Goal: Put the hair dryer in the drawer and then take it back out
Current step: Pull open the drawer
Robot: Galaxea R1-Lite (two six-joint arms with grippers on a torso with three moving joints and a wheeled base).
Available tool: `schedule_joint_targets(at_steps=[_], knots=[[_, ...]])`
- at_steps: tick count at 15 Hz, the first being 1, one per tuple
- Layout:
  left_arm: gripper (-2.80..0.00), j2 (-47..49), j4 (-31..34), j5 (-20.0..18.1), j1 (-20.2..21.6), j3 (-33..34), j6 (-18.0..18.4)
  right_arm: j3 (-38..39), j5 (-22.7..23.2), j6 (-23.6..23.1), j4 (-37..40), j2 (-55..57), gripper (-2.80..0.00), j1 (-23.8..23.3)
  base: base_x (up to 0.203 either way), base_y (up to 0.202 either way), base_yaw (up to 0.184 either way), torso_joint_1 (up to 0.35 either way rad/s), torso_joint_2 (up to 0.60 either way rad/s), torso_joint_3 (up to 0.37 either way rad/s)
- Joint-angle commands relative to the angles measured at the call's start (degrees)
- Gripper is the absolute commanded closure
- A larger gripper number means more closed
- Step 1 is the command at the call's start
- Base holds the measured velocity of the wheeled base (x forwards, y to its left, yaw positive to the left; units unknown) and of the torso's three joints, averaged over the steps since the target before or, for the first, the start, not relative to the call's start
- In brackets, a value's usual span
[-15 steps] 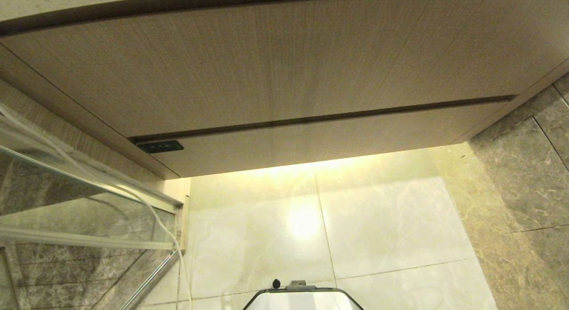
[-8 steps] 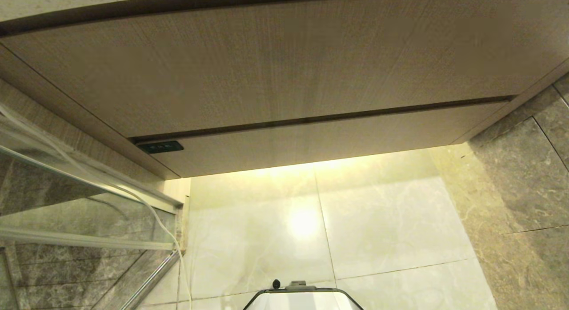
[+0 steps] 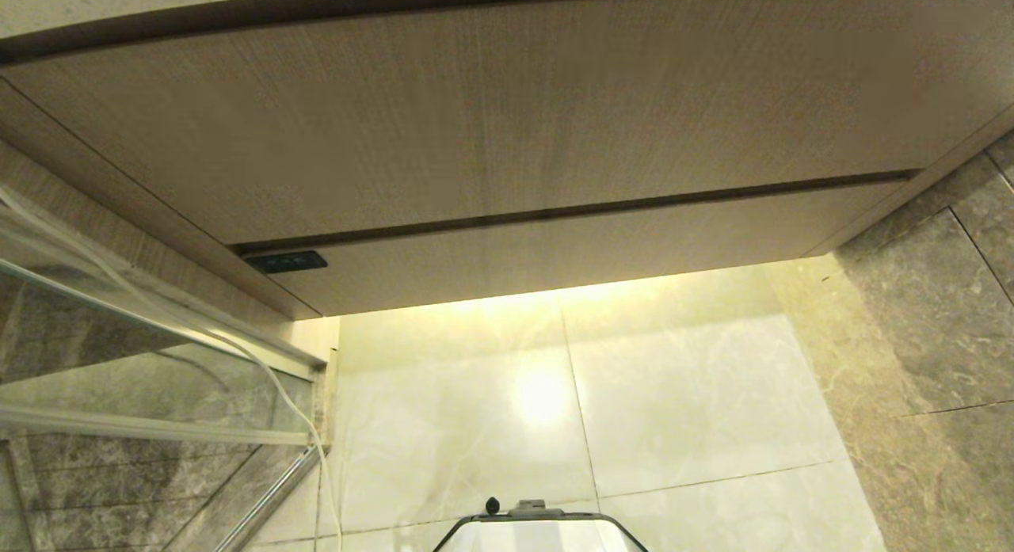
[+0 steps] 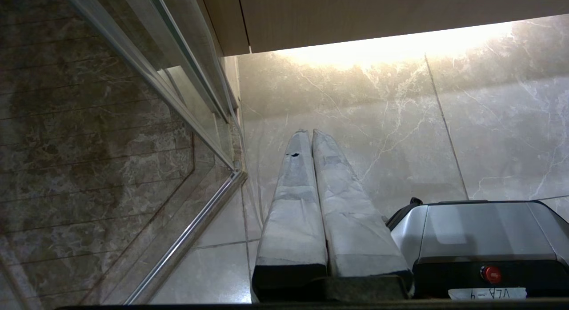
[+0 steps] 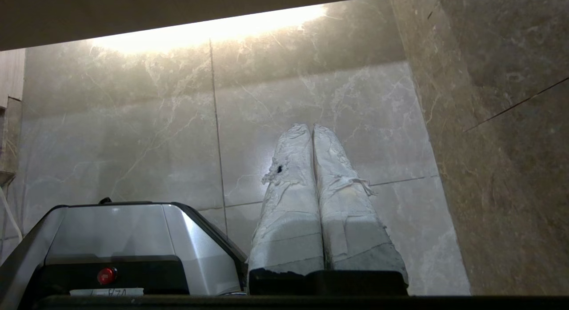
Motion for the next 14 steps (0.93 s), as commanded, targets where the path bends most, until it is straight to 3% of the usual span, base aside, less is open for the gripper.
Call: schedule_joint_targets(at_steps=[1, 14], knots=[[0.0, 0.1, 0.0, 0.0, 0.0, 0.0, 0.0, 0.0, 0.0, 0.0, 0.0, 0.1, 0.0, 0.0, 0.0, 0.0, 0.0, 0.0, 0.0, 0.0], [0.0, 0.1, 0.0, 0.0, 0.0, 0.0, 0.0, 0.0, 0.2, -0.2, 0.0, 0.1, 0.0, 0.0, 0.0, 0.0, 0.0, 0.0, 0.0, 0.0]])
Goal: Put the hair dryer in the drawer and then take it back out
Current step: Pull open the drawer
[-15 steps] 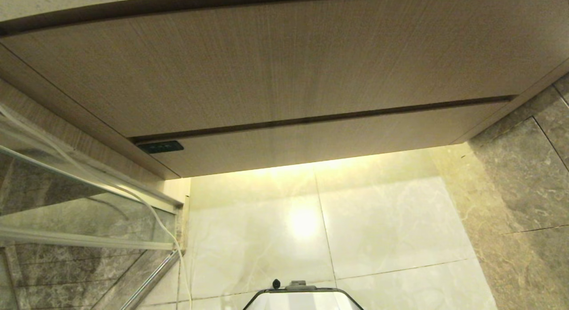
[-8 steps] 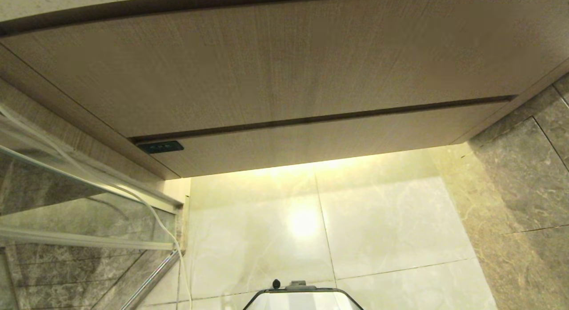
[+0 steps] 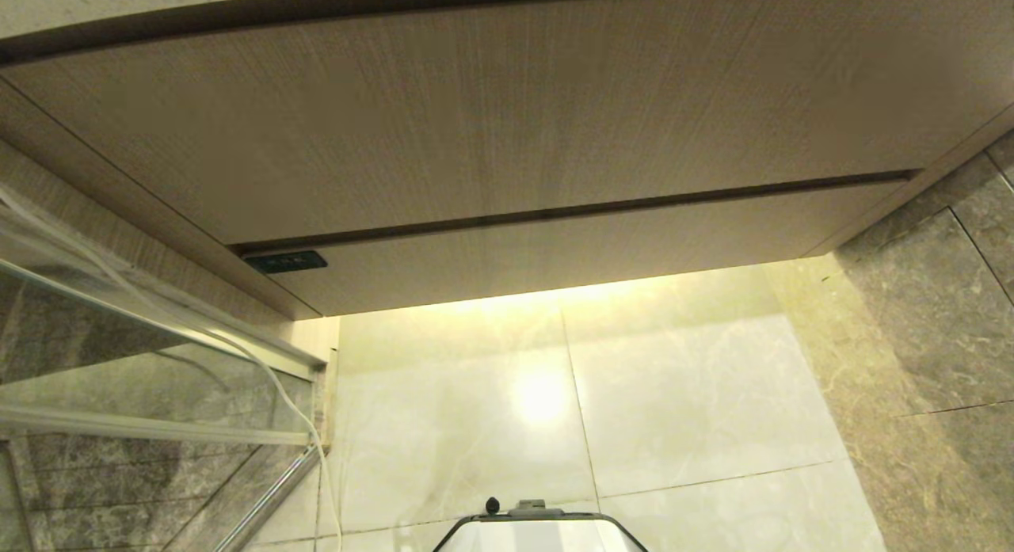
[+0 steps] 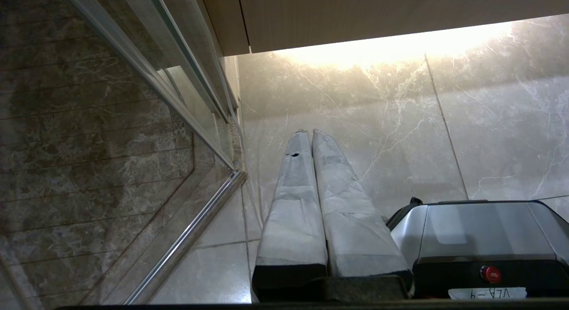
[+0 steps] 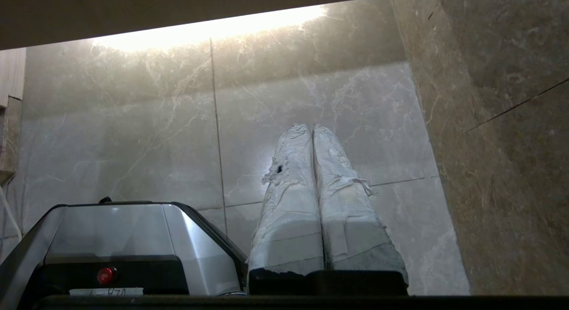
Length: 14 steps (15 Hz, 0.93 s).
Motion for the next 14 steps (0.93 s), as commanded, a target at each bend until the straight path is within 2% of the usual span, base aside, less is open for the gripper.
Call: schedule_joint_targets(at_steps=[1, 8, 14], knots=[[0.0, 0.1, 0.0, 0.0, 0.0, 0.0, 0.0, 0.0, 0.1, -0.2, -0.1, 0.2, 0.0, 0.0, 0.0, 0.0, 0.0, 0.0, 0.0, 0.0], [0.0, 0.1, 0.0, 0.0, 0.0, 0.0, 0.0, 0.0, -0.1, -0.2, 0.1, 0.2, 0.0, 0.0, 0.0, 0.0, 0.011, 0.0, 0.0, 0.001], [0.0, 0.1, 0.0, 0.0, 0.0, 0.0, 0.0, 0.0, -0.1, 0.1, 0.1, 0.2, 0.0, 0.0, -0.001, -0.007, 0.186, 0.001, 0.0, 0.003]])
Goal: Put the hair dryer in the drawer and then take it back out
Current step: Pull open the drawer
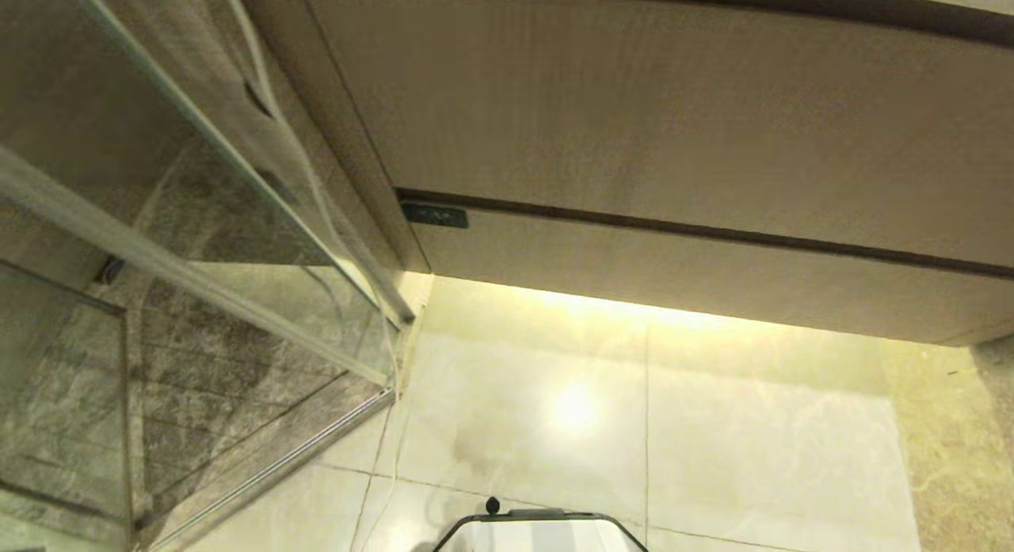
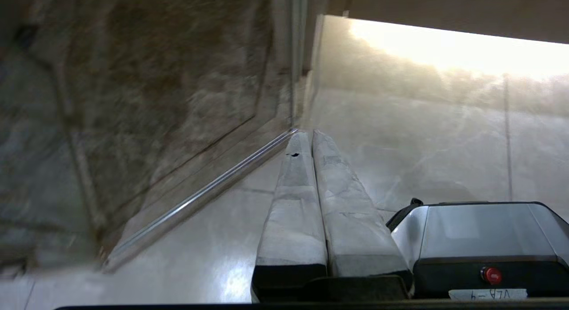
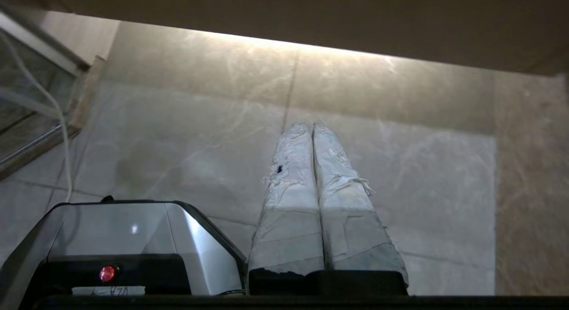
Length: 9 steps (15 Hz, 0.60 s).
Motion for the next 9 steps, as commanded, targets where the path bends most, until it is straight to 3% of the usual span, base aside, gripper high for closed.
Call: schedule_joint_targets(at_steps=[1, 3, 9], knots=[[0.0, 0.1, 0.0, 0.0, 0.0, 0.0, 0.0, 0.0, 0.0, 0.0, 0.0, 0.1, 0.0, 0.0, 0.003, -0.004, 0.16, 0.006, 0.01, 0.007], [0.0, 0.1, 0.0, 0.0, 0.0, 0.0, 0.0, 0.0, 0.0, 0.1, 0.0, 0.1, 0.0, 0.0, 0.0, -0.002, 0.086, 0.001, 0.0, 0.001], [0.0, 0.1, 0.0, 0.0, 0.0, 0.0, 0.0, 0.0, 0.4, -0.5, 0.1, 0.1, 0.0, 0.0, 0.0, 0.0, 0.0, 0.0, 0.0, 0.0]])
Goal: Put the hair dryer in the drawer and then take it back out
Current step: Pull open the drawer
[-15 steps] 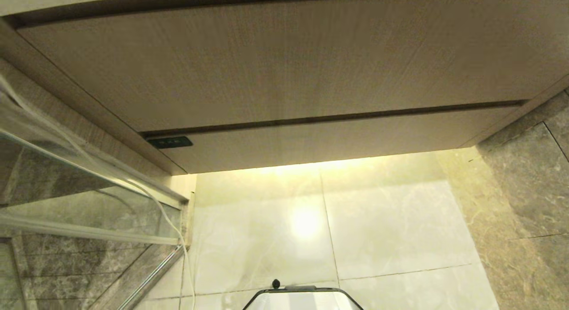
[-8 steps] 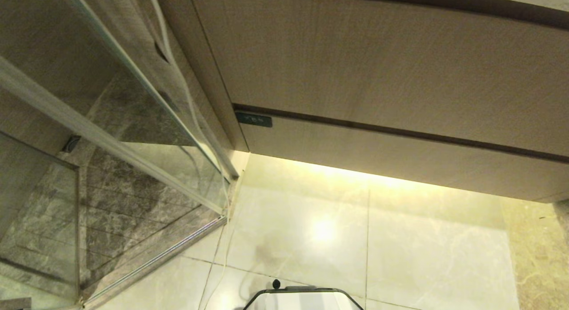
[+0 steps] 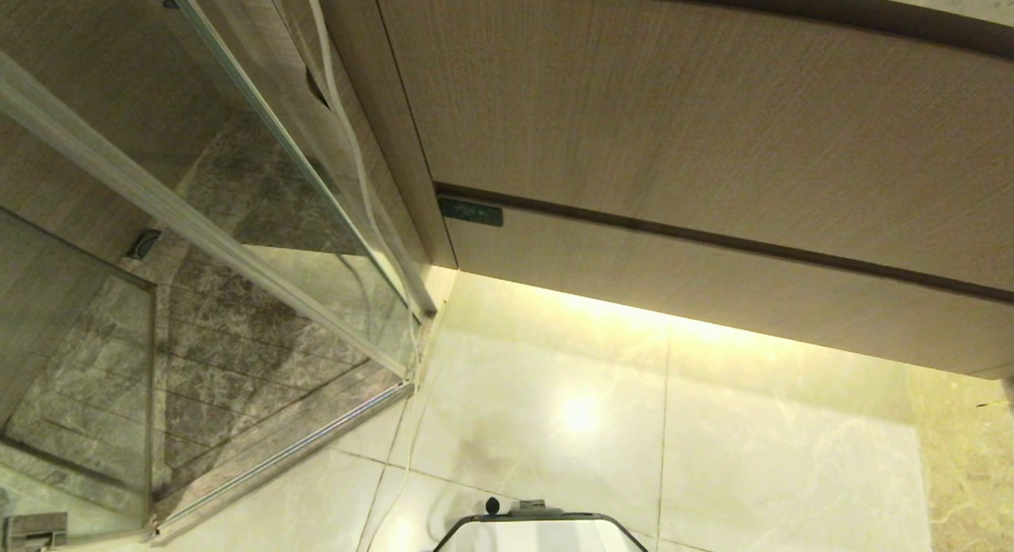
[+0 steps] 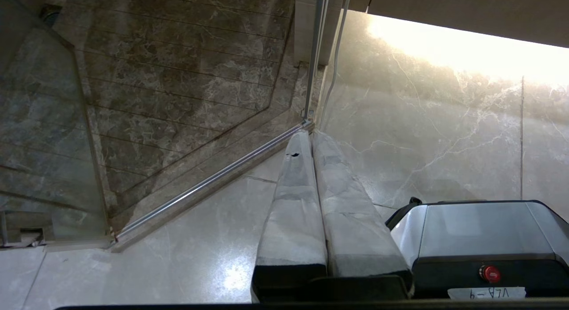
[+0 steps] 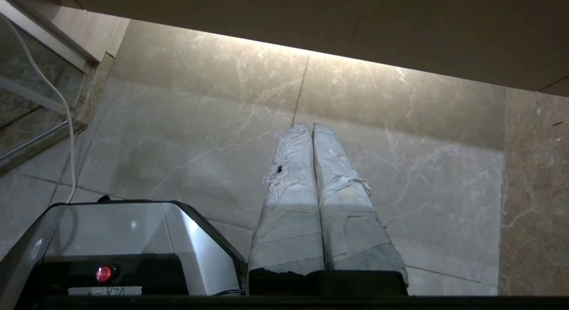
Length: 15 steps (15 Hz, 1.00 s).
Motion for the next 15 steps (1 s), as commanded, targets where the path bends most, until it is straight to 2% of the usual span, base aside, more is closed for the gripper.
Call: schedule_joint_targets(at_steps=[1, 7, 8, 9, 11, 15], knots=[[0.0, 0.1, 0.0, 0.0, 0.0, 0.0, 0.0, 0.0, -0.3, 0.6, -0.1, 0.0, 0.0, 0.0, 0.0, 0.0, 0.0, 0.0, 0.0, 0.0], [0.0, 0.1, 0.0, 0.0, 0.0, 0.0, 0.0, -0.3, -0.2, 0.9, -0.4, 0.1, 0.0, 0.0, 0.0, 0.0, 0.0, 0.0, 0.0, 0.0], [0.0, 0.1, 0.0, 0.0, 0.0, 0.0, 0.0, -2.5, 0.1, 1.0, 0.6, 0.8, 0.0, 0.0, 0.0, 0.0, 0.0, 0.0, 0.0, 0.0], [0.0, 0.1, 0.0, 0.0, 0.0, 0.0, 0.0, -6.7, 0.6, 1.1, 2.6, 2.2, 0.0, 0.0, 0.0, 0.0, 0.0, 0.0, 0.0, 0.0], [0.0, 0.1, 0.0, 0.0, 0.0, 0.0, 0.0, -21.4, 2.5, 2.2, 8.6, 8.2, 0.0, 0.0, 0.0, 0.0, 0.0, 0.0, 0.0, 0.0], [0.0, 0.1, 0.0, 0.0, 0.0, 0.0, 0.0, -52.4, 10.9, 4.0, 26.7, 27.1, 0.0, 0.1, 0.0, 0.0, 0.0, 0.0, 0.0, 0.0]])
